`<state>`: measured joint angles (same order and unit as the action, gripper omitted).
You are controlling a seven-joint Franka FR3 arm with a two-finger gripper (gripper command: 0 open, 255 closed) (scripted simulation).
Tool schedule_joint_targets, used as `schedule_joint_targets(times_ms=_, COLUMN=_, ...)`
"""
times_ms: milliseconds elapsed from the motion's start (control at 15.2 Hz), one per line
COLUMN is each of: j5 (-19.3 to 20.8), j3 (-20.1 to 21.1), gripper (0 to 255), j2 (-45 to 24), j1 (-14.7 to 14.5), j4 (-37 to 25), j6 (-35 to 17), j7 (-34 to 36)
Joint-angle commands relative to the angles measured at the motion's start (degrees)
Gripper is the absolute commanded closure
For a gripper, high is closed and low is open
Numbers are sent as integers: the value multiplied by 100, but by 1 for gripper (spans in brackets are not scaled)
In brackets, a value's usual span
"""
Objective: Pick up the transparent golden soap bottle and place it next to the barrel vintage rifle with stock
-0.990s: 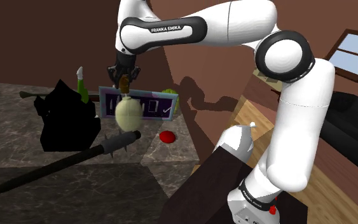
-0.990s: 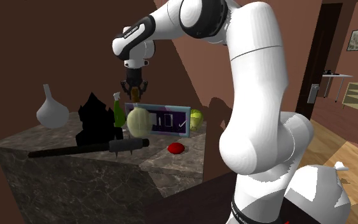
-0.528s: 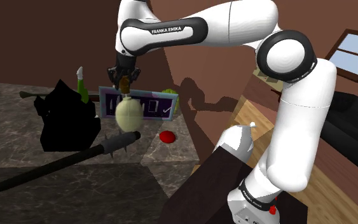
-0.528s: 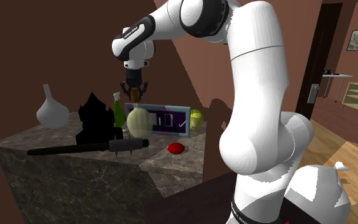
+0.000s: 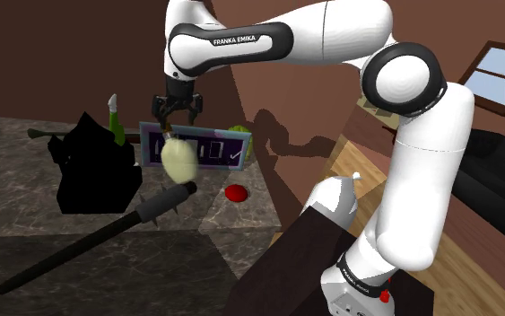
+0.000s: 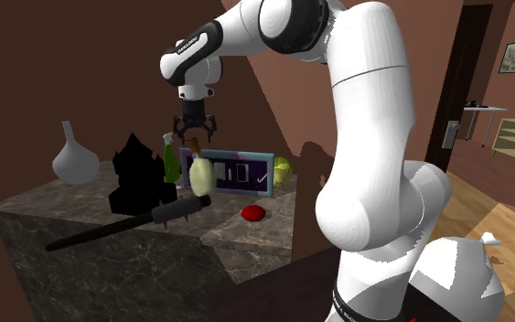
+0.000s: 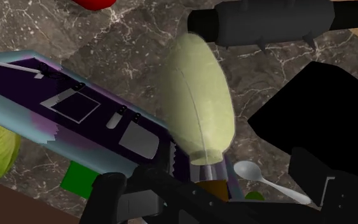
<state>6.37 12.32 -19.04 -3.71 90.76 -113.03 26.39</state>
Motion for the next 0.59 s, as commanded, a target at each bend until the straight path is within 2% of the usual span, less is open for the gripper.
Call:
schedule_joint_targets(times_ms=0, j5=-19, j3=14, gripper=0, j2=55, j1=-16, j4=-258, j6=316, j7=-5)
schedule_joint_targets(times_ms=66, j5=-27, j3=19, gripper=0, j2=82, j1=-20, j4=-371, j6=455, j7=-12)
schedule_joint_targets(times_ms=528, j5=-27, j3=19, gripper=0, j2=82, j1=-20, j4=-371, j6=455, j7=-12)
